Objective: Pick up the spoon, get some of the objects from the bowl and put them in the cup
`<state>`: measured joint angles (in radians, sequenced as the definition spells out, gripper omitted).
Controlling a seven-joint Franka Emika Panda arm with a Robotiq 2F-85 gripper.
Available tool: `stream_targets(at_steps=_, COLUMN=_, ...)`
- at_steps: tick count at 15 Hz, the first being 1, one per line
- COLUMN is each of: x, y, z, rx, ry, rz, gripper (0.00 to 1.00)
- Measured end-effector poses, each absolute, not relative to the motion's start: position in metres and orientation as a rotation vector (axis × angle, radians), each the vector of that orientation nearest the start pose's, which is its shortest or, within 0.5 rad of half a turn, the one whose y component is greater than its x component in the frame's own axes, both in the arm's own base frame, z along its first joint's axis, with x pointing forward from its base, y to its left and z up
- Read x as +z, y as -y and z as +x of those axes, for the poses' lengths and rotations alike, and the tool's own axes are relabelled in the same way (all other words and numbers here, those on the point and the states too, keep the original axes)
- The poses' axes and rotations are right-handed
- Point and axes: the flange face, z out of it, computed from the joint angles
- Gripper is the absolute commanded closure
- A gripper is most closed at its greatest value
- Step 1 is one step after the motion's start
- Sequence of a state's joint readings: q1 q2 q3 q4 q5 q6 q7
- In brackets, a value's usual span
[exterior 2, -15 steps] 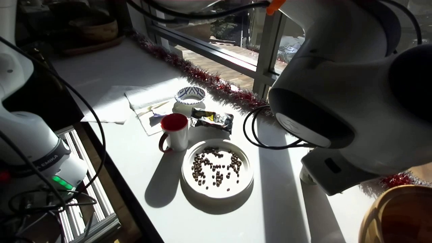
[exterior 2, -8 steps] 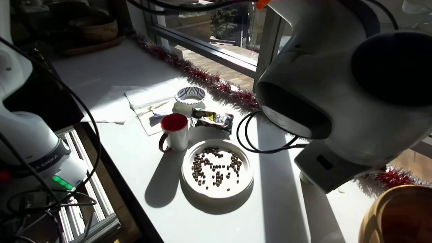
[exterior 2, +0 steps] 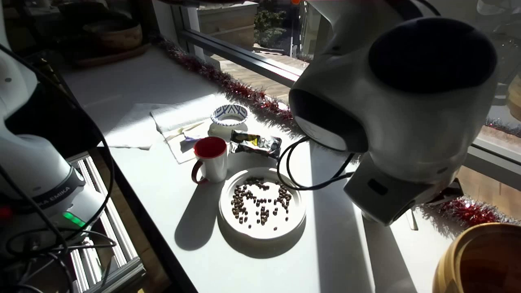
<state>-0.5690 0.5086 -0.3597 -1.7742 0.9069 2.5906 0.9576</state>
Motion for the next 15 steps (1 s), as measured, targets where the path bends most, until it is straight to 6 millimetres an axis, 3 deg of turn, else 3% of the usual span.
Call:
stream_targets(at_steps=9, x=0.326, y=0.512, z=0.418, rx=-0.714, ry=-2.507, rz=-0.974, gripper=0.97)
stream_targets(at_steps=15, x=0.326, y=0.489, z=0.431, rx=-0.883, ry=-2.462, rz=-1.068, gripper=0.97)
